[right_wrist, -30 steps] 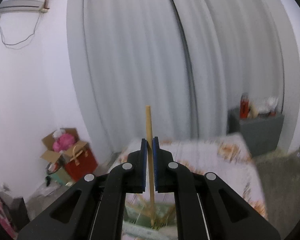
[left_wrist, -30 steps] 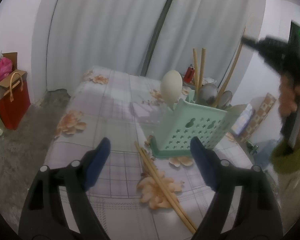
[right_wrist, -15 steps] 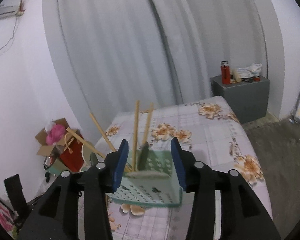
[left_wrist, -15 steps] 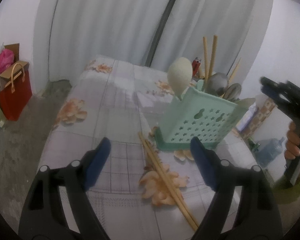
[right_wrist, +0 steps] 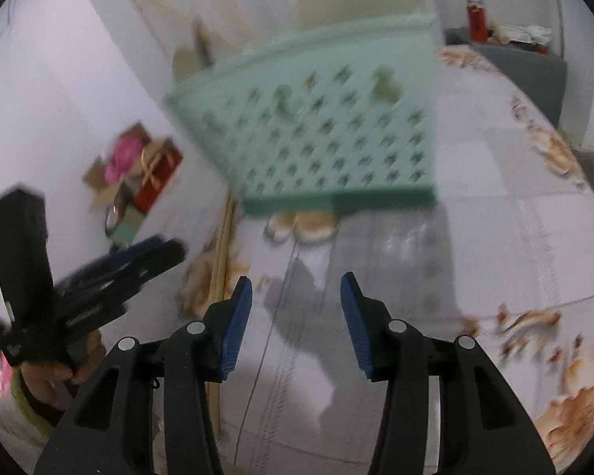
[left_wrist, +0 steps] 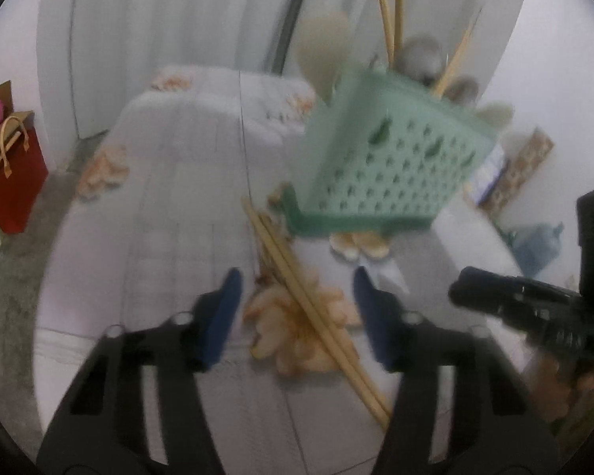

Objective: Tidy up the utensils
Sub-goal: 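Move both grippers back down to the chopsticks beside the basket, then close the left gripper on a chopstick while the right closes on another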

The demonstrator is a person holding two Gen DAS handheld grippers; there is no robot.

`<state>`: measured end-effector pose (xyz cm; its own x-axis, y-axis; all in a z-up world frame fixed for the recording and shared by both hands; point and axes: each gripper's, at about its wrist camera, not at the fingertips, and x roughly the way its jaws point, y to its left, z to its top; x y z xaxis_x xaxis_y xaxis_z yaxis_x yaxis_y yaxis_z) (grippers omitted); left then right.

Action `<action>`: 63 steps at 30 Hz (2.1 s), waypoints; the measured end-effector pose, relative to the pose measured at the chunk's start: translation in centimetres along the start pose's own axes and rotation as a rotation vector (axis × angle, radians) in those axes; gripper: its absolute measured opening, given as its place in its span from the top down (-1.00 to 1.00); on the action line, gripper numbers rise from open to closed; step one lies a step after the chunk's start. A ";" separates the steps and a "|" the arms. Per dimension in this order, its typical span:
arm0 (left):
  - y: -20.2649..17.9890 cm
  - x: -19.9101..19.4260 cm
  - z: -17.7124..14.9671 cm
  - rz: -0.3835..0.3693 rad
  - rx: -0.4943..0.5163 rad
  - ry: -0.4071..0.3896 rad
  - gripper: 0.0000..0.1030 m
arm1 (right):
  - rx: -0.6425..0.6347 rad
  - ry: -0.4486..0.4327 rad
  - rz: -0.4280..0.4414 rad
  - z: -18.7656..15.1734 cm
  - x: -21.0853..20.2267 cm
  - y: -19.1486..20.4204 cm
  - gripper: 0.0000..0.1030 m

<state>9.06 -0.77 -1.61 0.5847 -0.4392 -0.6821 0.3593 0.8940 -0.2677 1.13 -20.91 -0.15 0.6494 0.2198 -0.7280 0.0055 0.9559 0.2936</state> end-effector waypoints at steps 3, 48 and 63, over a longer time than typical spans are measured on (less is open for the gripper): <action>-0.3 1.3 -0.6 0.009 0.007 0.046 0.42 | -0.017 0.011 0.016 -0.5 0.3 0.9 0.11; 2.4 0.3 -2.4 0.153 0.030 0.067 0.92 | -0.361 0.117 -0.093 -1.2 5.2 8.0 0.25; 0.1 -0.7 -4.4 0.089 0.083 0.092 0.92 | -0.346 0.122 -0.101 -3.3 2.4 5.4 0.87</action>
<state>5.52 0.03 -4.15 0.5491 -0.3456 -0.7610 0.3706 0.9168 -0.1489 0.17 -14.56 -2.33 0.5629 0.1228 -0.8173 -0.2061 0.9785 0.0051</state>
